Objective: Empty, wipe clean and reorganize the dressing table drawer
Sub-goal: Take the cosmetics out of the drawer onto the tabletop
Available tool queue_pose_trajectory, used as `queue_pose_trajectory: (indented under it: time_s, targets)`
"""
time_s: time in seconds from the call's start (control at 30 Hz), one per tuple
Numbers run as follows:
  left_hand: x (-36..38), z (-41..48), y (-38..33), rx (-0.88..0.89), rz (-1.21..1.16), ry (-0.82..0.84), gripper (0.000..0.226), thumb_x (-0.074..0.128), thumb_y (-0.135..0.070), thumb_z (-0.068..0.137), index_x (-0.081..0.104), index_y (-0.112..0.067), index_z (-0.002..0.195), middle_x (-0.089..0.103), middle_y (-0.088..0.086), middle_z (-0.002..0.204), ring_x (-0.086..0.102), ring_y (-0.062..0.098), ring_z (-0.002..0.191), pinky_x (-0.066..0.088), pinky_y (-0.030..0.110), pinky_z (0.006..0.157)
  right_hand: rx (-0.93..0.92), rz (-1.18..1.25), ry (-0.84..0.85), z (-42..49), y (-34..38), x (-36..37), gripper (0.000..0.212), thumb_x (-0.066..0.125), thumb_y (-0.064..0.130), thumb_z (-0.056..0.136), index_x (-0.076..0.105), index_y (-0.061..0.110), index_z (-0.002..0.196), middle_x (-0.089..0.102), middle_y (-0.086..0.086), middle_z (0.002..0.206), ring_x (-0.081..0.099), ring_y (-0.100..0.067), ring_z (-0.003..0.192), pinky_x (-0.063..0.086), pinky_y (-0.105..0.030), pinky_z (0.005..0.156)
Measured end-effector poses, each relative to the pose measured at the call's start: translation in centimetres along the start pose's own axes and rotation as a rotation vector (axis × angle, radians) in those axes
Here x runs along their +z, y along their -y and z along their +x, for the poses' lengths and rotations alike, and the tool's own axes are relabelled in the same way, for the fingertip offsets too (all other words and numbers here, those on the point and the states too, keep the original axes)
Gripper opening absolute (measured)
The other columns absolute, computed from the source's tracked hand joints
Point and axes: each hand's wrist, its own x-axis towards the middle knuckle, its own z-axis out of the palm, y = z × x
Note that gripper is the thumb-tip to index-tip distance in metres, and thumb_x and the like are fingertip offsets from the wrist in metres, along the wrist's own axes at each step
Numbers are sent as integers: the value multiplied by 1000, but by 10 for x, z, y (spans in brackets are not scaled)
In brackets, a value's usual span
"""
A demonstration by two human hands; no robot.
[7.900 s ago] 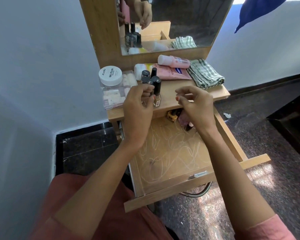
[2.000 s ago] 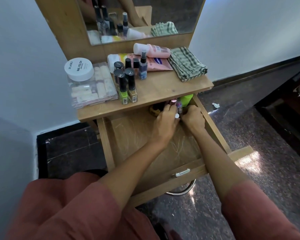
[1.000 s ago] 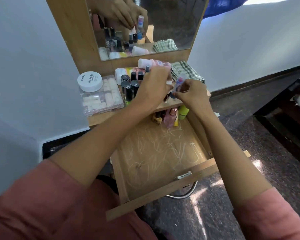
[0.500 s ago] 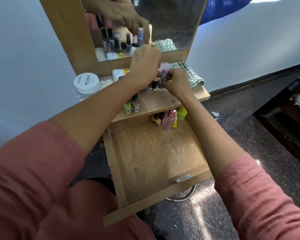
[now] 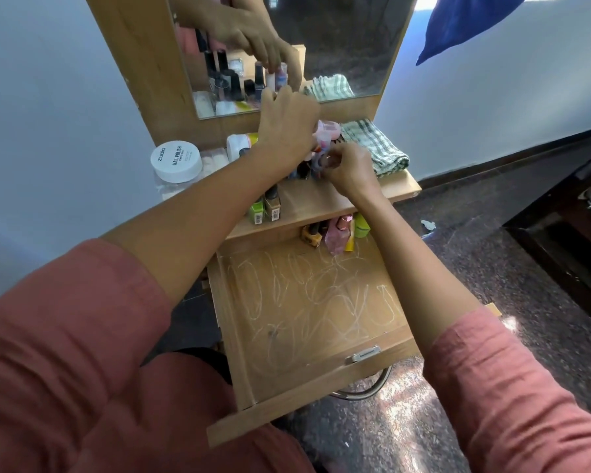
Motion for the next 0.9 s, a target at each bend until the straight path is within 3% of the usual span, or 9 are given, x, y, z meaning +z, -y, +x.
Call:
queue_pose_trajectory:
  time_s: [0.1,0.2,0.27,0.37,0.5,0.6,0.67,0.77,0.9]
  targets:
    - [-2,-1,-3,-1,-38,-17,26,56,-20,89,63,-9,111,62,11,112,46,28,114,31,39,95,58,60,13,-3,-3,-5,30,65,0,78,63,0,107,67,-18,102,59,-18,83,48,-26,83]
    - [-5,-5,-7,3,-95,-50,24,56,-20,89,64,-10,109,63,9,111,46,27,114,32,38,93,69,109,9,-11,-4,-14,36,68,-3,76,60,-3,111,65,-20,106,60,-20,87,49,-25,85]
    - [-6,-10,-10,18,-168,-88,22,55,-20,89,66,-11,106,65,7,108,48,25,112,33,37,92,55,114,-20,-18,-6,-20,31,67,-3,76,62,-3,107,65,-19,105,60,-20,86,49,-21,81]
    - [-7,-25,-19,59,-304,-144,16,60,-15,87,68,-13,101,67,5,104,56,21,102,43,35,90,35,105,-65,-30,-11,-27,20,67,-1,76,67,-1,97,67,-13,97,58,-12,79,44,-5,64]
    - [1,-61,-37,69,-535,-138,11,59,-11,85,68,-8,91,67,9,94,61,24,88,50,40,80,37,117,-67,-52,-24,-33,15,63,-3,76,69,0,89,62,-5,80,53,14,50,40,0,52]
    - [18,-99,-48,30,-637,-53,11,57,-12,86,67,-9,90,67,10,91,63,24,83,53,38,72,71,82,-16,-70,-41,-29,15,62,-4,75,70,-3,87,64,-8,77,48,19,45,38,0,53]
    - [35,-122,-52,-3,-650,79,11,56,-12,86,66,-11,91,68,9,95,63,26,88,51,35,74,114,45,6,-80,-53,-22,14,65,-1,74,72,0,86,69,-12,79,51,16,49,38,-1,55]
    - [64,-138,-51,-105,-642,262,13,56,-11,86,67,-12,93,66,7,102,60,24,97,43,28,78,167,-16,53,-88,-65,-13,16,66,0,74,71,1,89,72,-14,92,56,-3,73,38,-4,58]
    - [98,-136,-40,-278,-633,320,19,53,-2,85,68,-4,98,67,13,106,60,27,101,42,30,81,211,-68,81,-83,-78,2,19,68,4,74,68,-1,93,70,-15,98,62,-20,87,39,-4,60]
